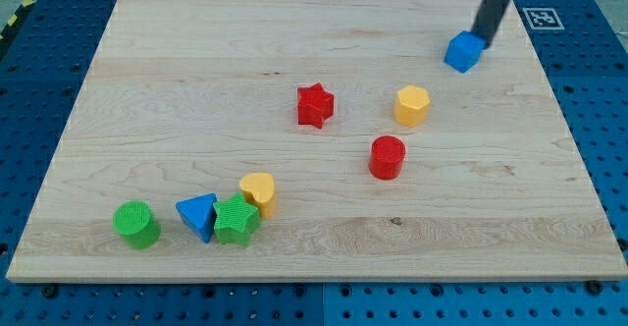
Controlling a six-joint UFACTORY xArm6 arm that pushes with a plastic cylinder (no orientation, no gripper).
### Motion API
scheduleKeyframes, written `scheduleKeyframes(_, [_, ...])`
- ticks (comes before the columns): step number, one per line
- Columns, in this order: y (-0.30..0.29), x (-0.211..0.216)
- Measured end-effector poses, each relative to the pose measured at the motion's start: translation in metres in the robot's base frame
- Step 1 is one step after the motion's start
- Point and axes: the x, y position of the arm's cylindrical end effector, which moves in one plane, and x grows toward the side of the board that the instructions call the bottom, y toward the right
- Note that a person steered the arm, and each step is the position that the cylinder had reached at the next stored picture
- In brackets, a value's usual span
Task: Slide the blue cube towards the center
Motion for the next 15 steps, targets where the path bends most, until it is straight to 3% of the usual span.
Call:
scheduleKeyframes(2, [-0.024, -0.001])
scheduleKeyframes(4, [0.007, -0.012])
scheduleKeyframes(6, [0.013, 0.016])
scheduleKeyframes(10, [-0.076, 0.019])
scheduleKeyframes(15, [-0.051, 0.039])
